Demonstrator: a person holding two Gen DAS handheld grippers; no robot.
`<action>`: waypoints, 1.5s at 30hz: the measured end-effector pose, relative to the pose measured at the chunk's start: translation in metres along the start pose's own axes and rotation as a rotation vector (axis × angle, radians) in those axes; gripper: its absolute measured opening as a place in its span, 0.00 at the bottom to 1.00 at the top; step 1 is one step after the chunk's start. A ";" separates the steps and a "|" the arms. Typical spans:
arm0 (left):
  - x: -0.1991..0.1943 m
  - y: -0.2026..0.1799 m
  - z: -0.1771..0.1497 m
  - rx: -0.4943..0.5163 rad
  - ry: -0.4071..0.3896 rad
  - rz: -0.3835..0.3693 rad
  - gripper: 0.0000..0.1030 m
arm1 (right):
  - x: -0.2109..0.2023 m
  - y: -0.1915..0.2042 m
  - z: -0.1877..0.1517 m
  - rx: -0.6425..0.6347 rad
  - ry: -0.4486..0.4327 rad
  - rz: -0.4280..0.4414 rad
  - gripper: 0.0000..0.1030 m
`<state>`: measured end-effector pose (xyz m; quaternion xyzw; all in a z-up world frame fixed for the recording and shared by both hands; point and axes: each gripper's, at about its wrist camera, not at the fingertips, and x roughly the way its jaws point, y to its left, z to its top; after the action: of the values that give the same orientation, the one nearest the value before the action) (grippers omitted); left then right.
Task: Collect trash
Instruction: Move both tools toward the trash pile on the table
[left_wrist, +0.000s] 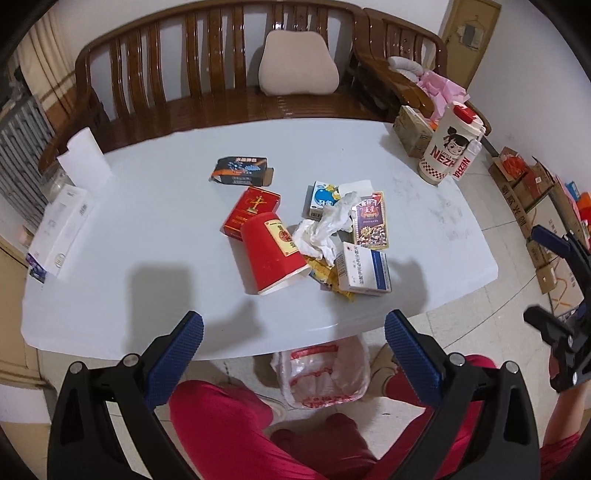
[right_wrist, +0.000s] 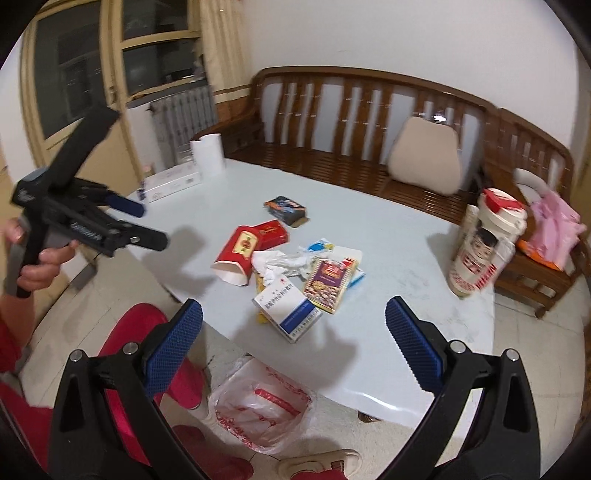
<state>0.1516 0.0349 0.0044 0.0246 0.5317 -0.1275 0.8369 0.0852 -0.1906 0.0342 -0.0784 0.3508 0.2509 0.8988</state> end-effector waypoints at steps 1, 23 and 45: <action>0.004 0.000 0.003 -0.004 0.008 0.000 0.93 | 0.002 -0.002 0.002 -0.008 0.004 0.019 0.95; 0.115 0.031 0.055 -0.132 0.207 -0.008 0.93 | 0.121 -0.009 0.014 -0.256 0.258 0.328 0.95; 0.164 0.049 0.063 -0.192 0.255 -0.052 0.93 | 0.225 0.002 -0.011 -0.417 0.481 0.427 0.94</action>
<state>0.2845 0.0404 -0.1197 -0.0532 0.6438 -0.0937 0.7576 0.2191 -0.1031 -0.1251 -0.2411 0.5015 0.4731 0.6831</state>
